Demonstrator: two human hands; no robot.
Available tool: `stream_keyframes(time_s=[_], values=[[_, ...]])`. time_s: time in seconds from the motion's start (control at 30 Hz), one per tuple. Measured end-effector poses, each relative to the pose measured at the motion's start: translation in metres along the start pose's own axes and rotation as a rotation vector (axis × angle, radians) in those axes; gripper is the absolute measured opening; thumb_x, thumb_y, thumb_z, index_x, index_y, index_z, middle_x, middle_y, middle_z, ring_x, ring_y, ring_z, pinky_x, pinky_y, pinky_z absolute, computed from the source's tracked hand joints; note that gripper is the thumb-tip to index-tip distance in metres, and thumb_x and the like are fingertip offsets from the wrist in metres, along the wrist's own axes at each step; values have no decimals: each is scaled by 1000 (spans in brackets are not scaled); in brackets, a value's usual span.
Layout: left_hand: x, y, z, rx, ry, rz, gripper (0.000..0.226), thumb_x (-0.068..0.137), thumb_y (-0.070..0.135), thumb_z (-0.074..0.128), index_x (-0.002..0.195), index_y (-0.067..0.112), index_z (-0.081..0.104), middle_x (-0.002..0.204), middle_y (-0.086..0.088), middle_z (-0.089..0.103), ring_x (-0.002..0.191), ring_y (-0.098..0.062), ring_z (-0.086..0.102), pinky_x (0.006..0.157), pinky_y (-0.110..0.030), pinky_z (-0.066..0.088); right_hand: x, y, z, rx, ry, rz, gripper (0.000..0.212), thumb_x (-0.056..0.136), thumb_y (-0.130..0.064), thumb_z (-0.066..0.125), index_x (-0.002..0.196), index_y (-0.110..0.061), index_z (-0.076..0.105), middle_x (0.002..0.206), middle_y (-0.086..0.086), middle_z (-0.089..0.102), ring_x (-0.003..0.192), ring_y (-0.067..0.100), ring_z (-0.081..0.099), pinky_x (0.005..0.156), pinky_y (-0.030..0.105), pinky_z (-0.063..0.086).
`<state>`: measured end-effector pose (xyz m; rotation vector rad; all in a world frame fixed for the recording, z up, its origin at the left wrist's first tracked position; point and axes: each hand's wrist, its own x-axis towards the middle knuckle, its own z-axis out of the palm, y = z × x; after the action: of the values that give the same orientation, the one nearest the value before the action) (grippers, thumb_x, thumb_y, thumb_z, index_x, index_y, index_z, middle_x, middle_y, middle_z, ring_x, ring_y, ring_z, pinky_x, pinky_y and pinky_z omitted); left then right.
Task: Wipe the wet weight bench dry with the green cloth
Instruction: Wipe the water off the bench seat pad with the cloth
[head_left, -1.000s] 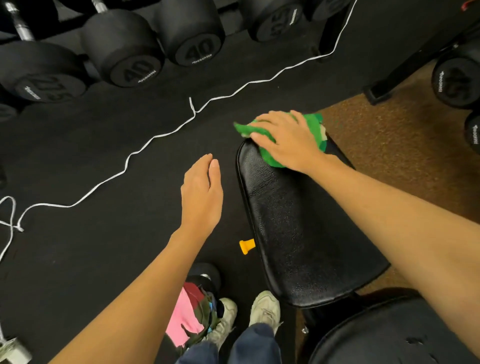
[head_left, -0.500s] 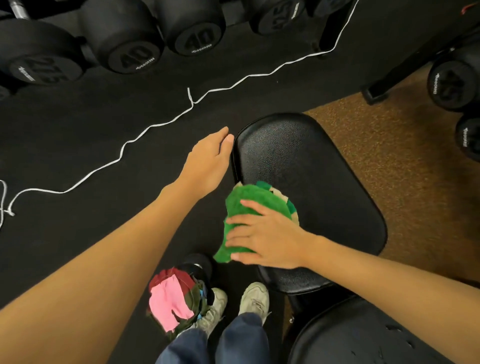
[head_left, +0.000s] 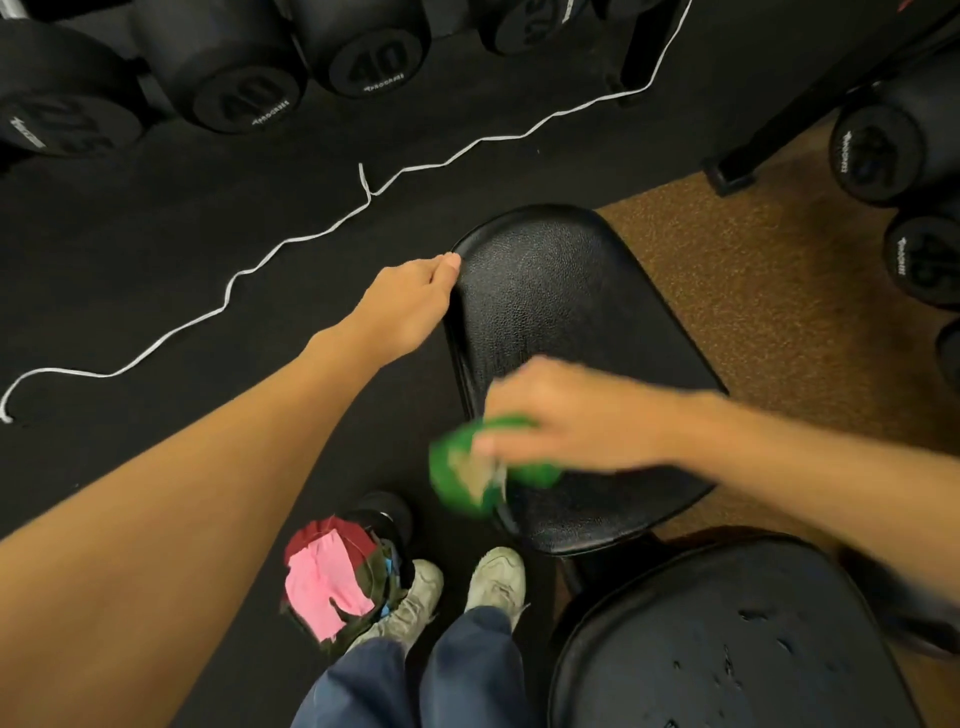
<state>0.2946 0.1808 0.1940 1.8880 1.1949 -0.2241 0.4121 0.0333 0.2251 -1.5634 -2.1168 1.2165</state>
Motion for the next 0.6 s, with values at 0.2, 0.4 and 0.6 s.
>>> stream_keyframes(time_s=[0.2, 0.4, 0.6], values=[[2, -3, -10, -114, -42, -66, 54, 102, 50, 17, 131, 30, 57, 131, -6, 54, 127, -23, 42, 92, -26, 24, 25, 67, -102, -180, 474, 177, 29, 95, -47, 44, 95, -23, 61, 86, -10, 56, 83, 3, 57, 79, 25, 42], [1, -7, -7, -165, -61, -98, 56, 99, 56, 10, 139, 41, 45, 126, -6, 58, 136, -24, 35, 103, -32, 21, 34, 116, -63, -210, 203, 398, 49, 95, -61, 30, 140, -43, 40, 159, -14, 12, 148, 21, -7, 114, 61, -6], [-1, -1, -8, -174, -31, -108, 56, 99, 56, 11, 138, 40, 47, 148, -5, 41, 141, -24, 25, 106, -32, 18, 52, 114, -36, -458, 379, 604, 60, 91, -69, 22, 147, -51, 8, 161, -10, -6, 146, 37, -5, 112, 62, 8]])
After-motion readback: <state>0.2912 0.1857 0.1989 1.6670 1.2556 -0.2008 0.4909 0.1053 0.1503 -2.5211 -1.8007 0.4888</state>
